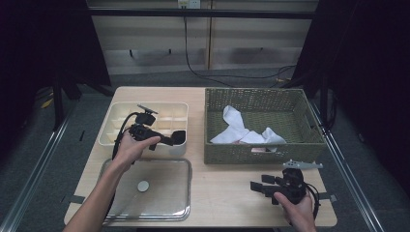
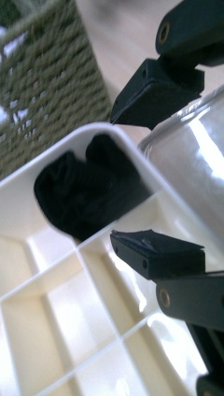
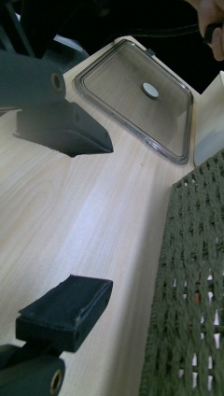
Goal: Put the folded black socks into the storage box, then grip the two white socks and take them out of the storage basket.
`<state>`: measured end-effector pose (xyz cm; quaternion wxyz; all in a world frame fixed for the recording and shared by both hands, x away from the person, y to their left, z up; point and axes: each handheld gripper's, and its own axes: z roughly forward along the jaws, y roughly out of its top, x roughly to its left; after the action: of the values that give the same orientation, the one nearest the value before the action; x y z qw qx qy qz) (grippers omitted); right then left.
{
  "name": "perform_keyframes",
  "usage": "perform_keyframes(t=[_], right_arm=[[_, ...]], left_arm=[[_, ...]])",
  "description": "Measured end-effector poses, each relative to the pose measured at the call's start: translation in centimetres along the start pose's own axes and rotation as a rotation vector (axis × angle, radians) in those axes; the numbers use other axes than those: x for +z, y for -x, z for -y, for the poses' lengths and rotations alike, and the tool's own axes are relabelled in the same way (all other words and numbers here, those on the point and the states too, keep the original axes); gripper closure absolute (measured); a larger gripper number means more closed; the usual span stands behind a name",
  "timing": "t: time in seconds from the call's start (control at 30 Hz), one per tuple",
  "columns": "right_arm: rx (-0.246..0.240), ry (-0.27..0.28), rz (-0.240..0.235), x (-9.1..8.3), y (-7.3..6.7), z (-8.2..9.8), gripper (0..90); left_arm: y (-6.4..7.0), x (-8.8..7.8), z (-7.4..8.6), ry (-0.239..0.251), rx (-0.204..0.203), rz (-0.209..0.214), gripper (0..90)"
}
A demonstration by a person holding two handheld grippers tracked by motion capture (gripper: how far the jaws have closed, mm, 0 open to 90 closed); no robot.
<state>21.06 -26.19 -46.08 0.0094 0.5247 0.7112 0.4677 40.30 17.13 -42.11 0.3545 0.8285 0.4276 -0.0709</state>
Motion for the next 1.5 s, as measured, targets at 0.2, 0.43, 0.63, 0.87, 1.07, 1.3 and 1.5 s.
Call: perform_keyframes(t=[0.2, 0.43, 0.63, 0.87, 1.07, 1.3, 1.5], right_arm=[[-0.004, -0.009, 0.010, -0.1, -0.2, -0.4, 30.2], [-0.024, 0.003, 0.011, -0.6, -0.5, -1.1, 31.4], [-0.042, 0.018, 0.011, -1.1, -0.7, -2.1, 32.7], [-0.057, 0.021, -0.022, -1.0, -1.4, -3.6, 31.0], [-0.060, 0.020, -0.017, -1.5, -1.9, -5.0, 31.6], [-0.070, 0.071, -0.012, -2.6, -2.2, -7.1, 33.6], [-0.088, 0.092, 0.037, -3.4, -1.7, -9.8, 36.5]], left_arm=[[0.9, -1.1, 1.1, 0.057, -0.020, -0.013, 36.3], [1.6, -2.3, 2.3, 0.080, 0.014, -0.021, 33.5], [1.9, -2.7, 3.4, 0.081, 0.025, -0.038, 35.5], [2.8, -2.8, 5.0, 0.072, 0.035, -0.006, 33.9], [3.6, -2.7, 6.2, 0.048, 0.055, -0.010, 33.3], [5.2, -2.7, 8.1, 0.059, 0.068, 0.014, 32.7], [5.5, -2.3, 9.6, 0.040, 0.072, 0.016, 24.8]])
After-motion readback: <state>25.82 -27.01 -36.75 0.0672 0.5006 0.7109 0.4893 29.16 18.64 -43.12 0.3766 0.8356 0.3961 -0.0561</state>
